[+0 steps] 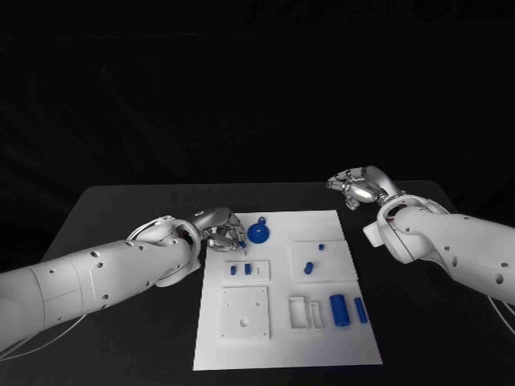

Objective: Assemble the parts on the task board

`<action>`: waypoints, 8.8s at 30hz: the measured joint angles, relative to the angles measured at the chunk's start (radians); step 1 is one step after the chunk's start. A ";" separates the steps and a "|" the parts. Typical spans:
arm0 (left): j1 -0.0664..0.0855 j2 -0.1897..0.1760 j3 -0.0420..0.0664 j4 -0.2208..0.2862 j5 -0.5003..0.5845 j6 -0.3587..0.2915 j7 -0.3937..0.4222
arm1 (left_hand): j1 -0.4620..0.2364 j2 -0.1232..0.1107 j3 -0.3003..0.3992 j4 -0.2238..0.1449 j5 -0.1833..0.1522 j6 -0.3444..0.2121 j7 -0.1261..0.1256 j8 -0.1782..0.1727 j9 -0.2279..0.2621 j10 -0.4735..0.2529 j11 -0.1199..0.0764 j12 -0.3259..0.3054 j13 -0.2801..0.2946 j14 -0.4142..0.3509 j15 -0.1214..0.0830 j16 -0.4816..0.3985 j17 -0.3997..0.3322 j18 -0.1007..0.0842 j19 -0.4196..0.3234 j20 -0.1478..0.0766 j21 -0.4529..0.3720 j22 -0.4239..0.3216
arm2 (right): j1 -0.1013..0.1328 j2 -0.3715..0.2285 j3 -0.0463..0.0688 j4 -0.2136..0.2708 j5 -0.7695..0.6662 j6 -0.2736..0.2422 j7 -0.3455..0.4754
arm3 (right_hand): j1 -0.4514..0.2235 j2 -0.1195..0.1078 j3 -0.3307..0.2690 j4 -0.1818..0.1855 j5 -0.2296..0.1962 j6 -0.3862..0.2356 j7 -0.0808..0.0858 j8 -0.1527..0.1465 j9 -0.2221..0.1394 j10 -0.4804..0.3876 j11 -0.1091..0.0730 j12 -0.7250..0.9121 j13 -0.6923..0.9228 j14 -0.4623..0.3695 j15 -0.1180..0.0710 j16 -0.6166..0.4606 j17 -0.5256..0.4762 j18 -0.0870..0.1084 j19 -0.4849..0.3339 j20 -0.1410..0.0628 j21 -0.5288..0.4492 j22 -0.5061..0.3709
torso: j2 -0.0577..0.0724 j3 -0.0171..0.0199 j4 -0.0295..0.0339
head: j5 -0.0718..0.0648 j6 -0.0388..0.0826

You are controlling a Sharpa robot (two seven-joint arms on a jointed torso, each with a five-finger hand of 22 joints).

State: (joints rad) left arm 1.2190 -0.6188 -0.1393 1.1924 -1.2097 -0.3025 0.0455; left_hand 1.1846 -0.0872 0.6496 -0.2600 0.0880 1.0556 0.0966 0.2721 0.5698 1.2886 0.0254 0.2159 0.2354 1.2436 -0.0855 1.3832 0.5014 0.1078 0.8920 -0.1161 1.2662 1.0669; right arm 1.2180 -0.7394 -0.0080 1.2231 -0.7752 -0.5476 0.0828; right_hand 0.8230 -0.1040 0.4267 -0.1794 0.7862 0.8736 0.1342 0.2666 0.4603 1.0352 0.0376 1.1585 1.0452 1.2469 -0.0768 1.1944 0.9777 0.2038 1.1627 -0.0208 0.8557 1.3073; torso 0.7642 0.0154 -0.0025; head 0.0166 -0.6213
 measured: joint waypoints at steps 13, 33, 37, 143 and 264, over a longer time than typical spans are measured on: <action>-0.001 0.009 -0.001 -0.020 -0.002 0.029 -0.005 | 0.001 -0.001 0.000 0.000 0.000 0.003 -0.003 0.000 0.000 0.000 0.000 0.000 0.000 0.000 0.000 0.000 0.000 0.000 0.000 0.000 0.000 0.000 | -0.001 0.002 0.000 0.000 0.000 0.000 0.000 | 0.000 0.000 0.000 0.000 0.000 0.000 0.004 0.000 0.000 0.000 0.000 0.000 -0.001 0.002 -0.002 0.000 0.000 0.000 0.000 0.000 0.000 0.000 | 0.000 0.0003 -0.0021 | 0.002 -0.004; -0.003 0.017 -0.006 -0.028 -0.013 0.054 -0.009 | 0.001 -0.002 0.001 -0.004 0.000 0.003 -0.003 0.000 0.000 0.002 0.002 0.000 -0.001 0.001 0.001 0.000 -0.001 0.000 0.001 0.002 0.000 0.000 | -0.002 0.001 0.000 -0.001 0.000 0.000 0.000 | 0.000 0.000 0.000 0.000 0.004 0.000 0.004 0.000 0.000 0.000 0.000 -0.001 -0.001 0.002 -0.002 0.000 0.000 0.000 0.000 0.000 0.000 0.001 | 0.001 0.0015 -0.0027 | 0.005 -0.009; -0.006 0.018 -0.008 -0.031 -0.014 0.058 -0.010 | -0.001 -0.002 0.001 -0.004 0.004 0.003 -0.003 0.000 0.000 0.002 0.002 0.000 -0.001 0.002 0.002 0.000 -0.001 0.000 0.001 0.002 0.000 0.000 | -0.002 0.001 0.000 -0.001 0.000 0.000 0.000 | 0.000 0.000 0.000 0.000 0.004 0.000 0.004 0.000 0.000 0.000 0.000 -0.001 -0.001 0.002 -0.002 0.000 0.000 0.000 0.000 0.000 0.000 0.001 | 0.001 0.0016 -0.0026 | 0.005 -0.010; 0.016 -0.128 0.029 0.076 0.465 -0.055 0.050 | -0.004 -0.084 0.026 0.019 -0.014 -0.142 0.058 -0.056 -0.043 -0.060 0.044 -0.063 -0.015 -0.142 0.050 -0.217 -0.112 -0.001 -0.120 0.026 -0.127 -0.055 | -0.022 -0.049 -0.007 0.067 -0.521 0.265 -0.003 | 0.323 -0.044 0.146 -0.108 -0.362 0.034 0.028 0.046 0.029 -0.059 0.041 -0.721 -0.608 -0.029 0.042 -0.045 -0.095 0.050 -0.062 0.026 -0.042 0.002 | -0.004 0.0048 -0.0022 | -0.036 0.010; 0.013 -0.149 0.028 0.115 0.860 0.040 0.264 | -0.025 -0.033 0.004 -0.010 0.016 -0.177 0.073 -0.021 -0.032 -0.083 0.089 -0.132 -0.063 -0.297 0.179 -0.748 -0.215 -0.092 -0.374 0.105 -0.351 -0.125 | -0.085 0.019 -0.061 0.092 -1.123 0.212 -0.250 | 0.374 -0.129 0.465 -0.029 -0.733 0.193 -0.038 0.090 0.009 0.228 -0.015 -0.950 -0.759 0.054 0.000 0.002 -0.173 0.026 0.044 0.000 -0.031 0.002 | -0.008 0.0055 -0.0040 | -0.044 -0.012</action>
State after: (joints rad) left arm 1.2324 -0.7680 -0.1117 1.3076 -0.3494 -0.2625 0.3098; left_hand 1.1593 -0.1197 0.6539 -0.2698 0.1036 0.8786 0.1693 0.2509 0.5379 1.2059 0.1143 0.0843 0.1723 0.9468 0.0932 0.6349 0.2862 0.0153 0.5185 -0.0107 0.9156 0.9423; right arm 1.1329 -0.7206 -0.0694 1.3148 -1.8982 -0.3357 -0.1672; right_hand 1.1968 -0.2331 0.8918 -0.2082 0.0533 1.0664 0.0967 0.3563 0.4695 1.2637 0.0228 0.2089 0.2864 1.3009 -0.0764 1.1964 0.8047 0.2303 1.2068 -0.0204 0.8247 1.3097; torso 0.7566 0.0209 -0.0065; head -0.0271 -0.6329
